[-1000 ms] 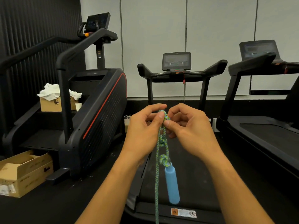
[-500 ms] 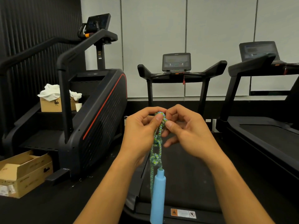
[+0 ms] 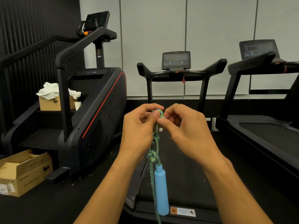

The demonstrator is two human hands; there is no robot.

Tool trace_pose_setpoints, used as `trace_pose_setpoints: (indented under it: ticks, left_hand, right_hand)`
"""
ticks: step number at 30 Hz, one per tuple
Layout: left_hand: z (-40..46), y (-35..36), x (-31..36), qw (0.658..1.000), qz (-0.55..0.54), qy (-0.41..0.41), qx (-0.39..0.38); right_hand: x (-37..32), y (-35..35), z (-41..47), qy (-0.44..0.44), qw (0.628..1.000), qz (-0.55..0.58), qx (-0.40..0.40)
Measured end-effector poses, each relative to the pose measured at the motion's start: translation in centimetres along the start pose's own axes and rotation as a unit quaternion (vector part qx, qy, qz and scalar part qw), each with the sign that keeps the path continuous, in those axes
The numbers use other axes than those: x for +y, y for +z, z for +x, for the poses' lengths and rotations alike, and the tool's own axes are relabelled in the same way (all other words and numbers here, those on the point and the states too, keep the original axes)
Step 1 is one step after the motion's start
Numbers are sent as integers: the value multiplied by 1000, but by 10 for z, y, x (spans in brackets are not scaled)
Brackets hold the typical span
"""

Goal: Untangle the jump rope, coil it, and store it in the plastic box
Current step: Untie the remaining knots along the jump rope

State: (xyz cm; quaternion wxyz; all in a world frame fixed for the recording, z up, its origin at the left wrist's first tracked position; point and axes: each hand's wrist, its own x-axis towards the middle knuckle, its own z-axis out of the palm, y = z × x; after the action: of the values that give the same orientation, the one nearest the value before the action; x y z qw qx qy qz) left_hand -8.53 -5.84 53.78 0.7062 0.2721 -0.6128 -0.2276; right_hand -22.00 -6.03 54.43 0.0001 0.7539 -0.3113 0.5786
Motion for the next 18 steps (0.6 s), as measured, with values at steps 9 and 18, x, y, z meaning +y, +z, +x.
trace_pose_setpoints:
  ticks: [9,18]
  left_hand:
    - [-2,2,7,998,-53,-36,-11]
    - [0,-1,-5,1000,19,0,-6]
  right_hand:
    - [2,-9,-2,78,953,281,-83]
    - [-3,-1,-1,4,999,-33,-27]
